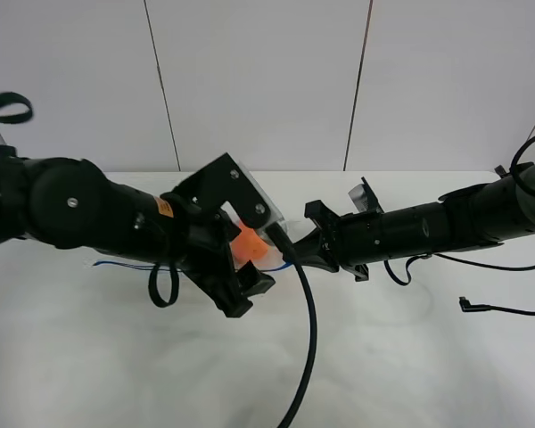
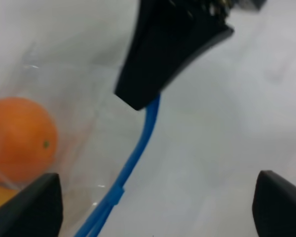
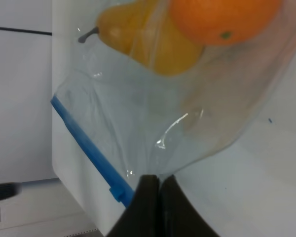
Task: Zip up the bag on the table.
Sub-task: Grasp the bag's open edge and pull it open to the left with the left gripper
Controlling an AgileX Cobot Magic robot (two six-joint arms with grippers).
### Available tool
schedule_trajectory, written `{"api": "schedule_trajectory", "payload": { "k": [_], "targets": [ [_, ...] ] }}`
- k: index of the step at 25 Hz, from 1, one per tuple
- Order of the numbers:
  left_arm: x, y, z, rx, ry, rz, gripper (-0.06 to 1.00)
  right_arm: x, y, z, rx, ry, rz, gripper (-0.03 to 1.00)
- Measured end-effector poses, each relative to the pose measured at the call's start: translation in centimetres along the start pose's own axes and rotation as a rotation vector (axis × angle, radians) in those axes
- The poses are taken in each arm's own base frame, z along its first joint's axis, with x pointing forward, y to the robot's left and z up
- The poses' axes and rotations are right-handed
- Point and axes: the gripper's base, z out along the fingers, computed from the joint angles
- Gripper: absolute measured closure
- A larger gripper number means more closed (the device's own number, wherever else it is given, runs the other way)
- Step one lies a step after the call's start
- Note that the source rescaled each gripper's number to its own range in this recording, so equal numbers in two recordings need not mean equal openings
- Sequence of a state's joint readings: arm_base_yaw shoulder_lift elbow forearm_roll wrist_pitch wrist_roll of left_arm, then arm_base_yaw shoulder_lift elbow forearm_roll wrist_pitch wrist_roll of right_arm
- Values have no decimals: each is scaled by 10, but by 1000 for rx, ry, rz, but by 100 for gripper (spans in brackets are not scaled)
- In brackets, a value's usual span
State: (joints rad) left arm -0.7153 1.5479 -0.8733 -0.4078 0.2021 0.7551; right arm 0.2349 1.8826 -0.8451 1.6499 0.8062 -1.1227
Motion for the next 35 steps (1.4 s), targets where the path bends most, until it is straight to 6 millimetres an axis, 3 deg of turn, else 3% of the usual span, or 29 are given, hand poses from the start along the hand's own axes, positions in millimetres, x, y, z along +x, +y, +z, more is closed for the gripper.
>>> {"api": "schedule_trajectory", "payload": {
  "k": [4, 11, 19, 26, 35],
  "targets": [
    [10, 0, 22, -1, 41, 67, -6, 0, 1, 0, -11, 5, 3, 97],
    [17, 1, 39, -24, 50, 101, -5, 1, 2, 0, -19, 9, 3, 97],
    [16, 3, 40, -46, 39, 171, 23, 2, 7, 0, -74, 20, 17, 97],
    [17, 5, 40, -48, 47, 201, 26, 2, 9, 0, -98, 19, 26, 97],
    [29, 24, 38, -59, 102, 168, 30, 2, 9, 0, -98, 19, 26, 97]
  ]
}}
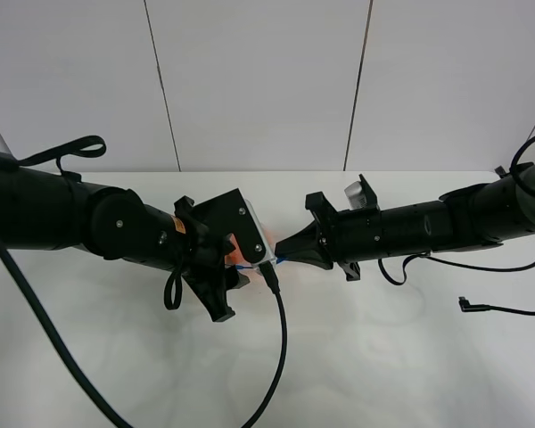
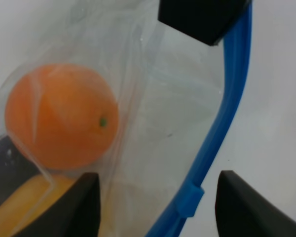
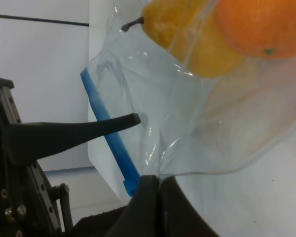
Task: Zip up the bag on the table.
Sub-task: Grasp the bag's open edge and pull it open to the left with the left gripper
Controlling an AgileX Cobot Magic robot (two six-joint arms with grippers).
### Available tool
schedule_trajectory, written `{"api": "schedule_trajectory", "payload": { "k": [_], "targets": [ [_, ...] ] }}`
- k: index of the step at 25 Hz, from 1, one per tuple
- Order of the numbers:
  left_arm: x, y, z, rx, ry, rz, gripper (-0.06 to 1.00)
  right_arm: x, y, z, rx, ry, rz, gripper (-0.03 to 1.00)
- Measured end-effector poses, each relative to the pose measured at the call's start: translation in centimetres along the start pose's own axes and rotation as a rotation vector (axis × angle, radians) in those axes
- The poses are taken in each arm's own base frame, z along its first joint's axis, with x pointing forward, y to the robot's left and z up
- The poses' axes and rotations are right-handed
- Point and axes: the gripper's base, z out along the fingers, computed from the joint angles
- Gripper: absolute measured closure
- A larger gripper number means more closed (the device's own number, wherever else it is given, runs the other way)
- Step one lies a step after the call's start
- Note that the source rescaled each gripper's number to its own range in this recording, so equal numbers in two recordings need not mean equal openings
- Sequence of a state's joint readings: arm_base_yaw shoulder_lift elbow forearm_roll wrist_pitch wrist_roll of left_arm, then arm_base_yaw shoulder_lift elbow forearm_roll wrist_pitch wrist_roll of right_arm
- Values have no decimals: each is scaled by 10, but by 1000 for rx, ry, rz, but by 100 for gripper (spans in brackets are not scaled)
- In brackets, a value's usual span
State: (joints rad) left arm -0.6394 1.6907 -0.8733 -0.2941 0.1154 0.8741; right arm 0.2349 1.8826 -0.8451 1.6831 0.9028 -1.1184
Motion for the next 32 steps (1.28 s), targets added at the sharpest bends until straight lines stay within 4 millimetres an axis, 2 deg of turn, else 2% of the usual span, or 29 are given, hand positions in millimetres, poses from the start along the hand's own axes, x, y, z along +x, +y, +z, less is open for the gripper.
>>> {"api": "schedule_trajectory", "payload": {
  "k": [9, 16, 29, 31, 32],
  "targets": [
    [0, 0, 0, 1, 1, 0, 34, 0, -1, 0, 9, -4, 0, 97],
    [0, 0, 0, 1, 1, -1, 53, 0, -1, 0, 10, -5, 0, 97],
    [-6, -9, 0, 17, -15, 24, 55, -1, -2, 0, 17, -7, -1, 97],
    [-6, -9, 0, 16, -15, 23, 58, -1, -2, 0, 17, -7, -1, 97],
    [-6, -9, 0, 16, -15, 22, 63, -1, -2, 0, 17, -7, -1, 97]
  ]
}}
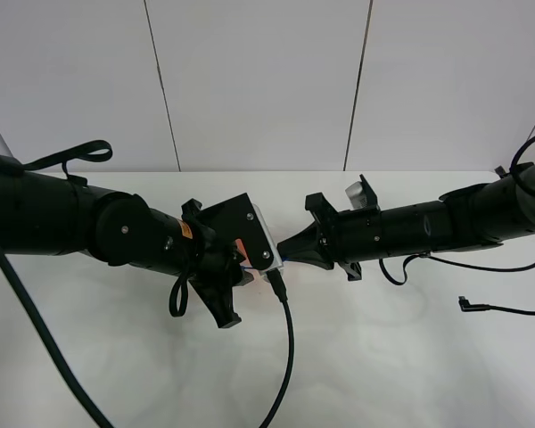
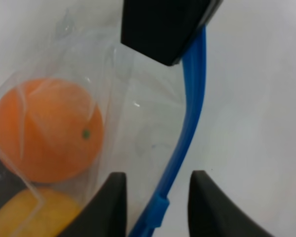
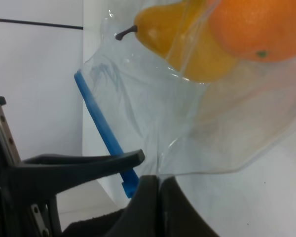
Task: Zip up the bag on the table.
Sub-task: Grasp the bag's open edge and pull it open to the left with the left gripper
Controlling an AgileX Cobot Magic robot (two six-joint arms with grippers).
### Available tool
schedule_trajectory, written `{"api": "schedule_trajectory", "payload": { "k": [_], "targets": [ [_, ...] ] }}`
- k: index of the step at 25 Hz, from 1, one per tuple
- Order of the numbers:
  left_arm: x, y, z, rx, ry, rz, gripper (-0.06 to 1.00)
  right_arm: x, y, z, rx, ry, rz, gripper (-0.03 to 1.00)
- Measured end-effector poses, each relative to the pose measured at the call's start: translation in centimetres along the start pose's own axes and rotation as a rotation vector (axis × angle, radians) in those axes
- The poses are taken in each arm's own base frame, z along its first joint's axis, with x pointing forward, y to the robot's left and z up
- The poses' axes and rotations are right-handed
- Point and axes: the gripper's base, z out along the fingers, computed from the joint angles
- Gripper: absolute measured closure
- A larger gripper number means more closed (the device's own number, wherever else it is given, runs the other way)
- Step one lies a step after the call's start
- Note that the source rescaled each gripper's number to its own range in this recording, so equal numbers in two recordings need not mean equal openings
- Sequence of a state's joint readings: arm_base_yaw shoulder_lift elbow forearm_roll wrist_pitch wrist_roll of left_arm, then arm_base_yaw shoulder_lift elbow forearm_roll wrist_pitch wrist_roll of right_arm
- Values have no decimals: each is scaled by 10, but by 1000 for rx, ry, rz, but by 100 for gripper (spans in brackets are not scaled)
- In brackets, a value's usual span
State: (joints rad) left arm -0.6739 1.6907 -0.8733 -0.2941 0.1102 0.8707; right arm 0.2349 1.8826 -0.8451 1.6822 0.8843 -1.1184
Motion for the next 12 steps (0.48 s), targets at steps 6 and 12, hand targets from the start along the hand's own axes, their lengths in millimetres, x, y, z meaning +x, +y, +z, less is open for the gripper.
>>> {"api": "schedule_trajectory", "payload": {
  "k": [6, 12],
  "targets": [
    [-1, 1, 0, -8, -7, 0, 92, 0, 0, 0, 0, 1, -1, 97],
    [-1, 1, 0, -10, -8, 2, 94, 0, 0, 0, 1, 0, -1, 97]
  ]
}}
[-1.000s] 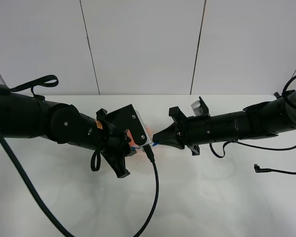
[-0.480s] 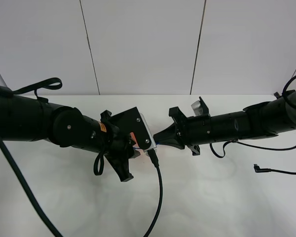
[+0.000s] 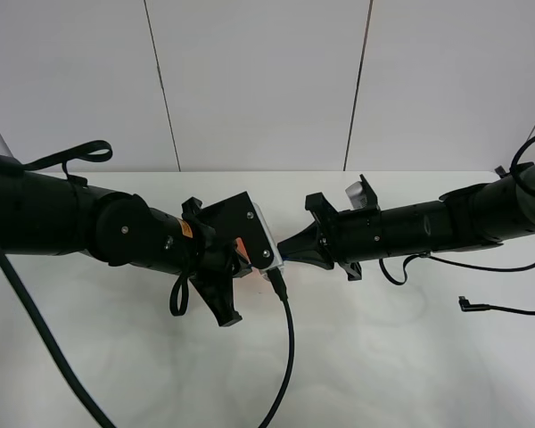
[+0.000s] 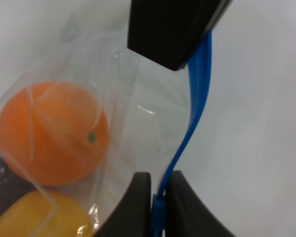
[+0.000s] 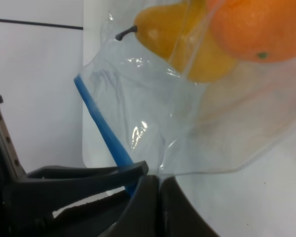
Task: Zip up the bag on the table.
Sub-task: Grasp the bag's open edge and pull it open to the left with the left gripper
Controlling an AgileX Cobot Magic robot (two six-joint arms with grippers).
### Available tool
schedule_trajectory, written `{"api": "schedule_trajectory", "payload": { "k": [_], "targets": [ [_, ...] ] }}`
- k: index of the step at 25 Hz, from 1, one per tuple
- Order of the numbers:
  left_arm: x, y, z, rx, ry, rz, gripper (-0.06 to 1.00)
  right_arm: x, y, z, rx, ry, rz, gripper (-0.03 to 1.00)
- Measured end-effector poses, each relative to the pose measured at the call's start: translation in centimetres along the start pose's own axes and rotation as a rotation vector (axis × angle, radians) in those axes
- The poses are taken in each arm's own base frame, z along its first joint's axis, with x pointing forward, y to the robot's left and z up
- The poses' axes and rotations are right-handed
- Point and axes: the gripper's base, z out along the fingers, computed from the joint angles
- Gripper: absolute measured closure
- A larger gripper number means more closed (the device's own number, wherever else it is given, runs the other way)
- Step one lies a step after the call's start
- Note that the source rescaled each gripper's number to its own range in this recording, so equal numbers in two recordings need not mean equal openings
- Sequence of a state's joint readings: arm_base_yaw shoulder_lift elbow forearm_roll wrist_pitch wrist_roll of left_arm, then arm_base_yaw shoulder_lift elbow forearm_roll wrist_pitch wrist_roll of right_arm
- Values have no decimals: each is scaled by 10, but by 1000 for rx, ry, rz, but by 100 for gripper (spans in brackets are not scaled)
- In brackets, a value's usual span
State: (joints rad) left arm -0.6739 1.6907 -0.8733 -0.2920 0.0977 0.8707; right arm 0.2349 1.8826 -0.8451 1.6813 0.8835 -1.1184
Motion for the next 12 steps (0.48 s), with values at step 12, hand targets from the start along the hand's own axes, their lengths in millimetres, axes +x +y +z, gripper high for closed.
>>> {"api": "schedule_trajectory", "payload": {
  "k": [12],
  "targets": [
    [44, 29, -1, -62, 94, -47, 94, -11, -16, -18, 40, -33, 14, 97]
  ]
}}
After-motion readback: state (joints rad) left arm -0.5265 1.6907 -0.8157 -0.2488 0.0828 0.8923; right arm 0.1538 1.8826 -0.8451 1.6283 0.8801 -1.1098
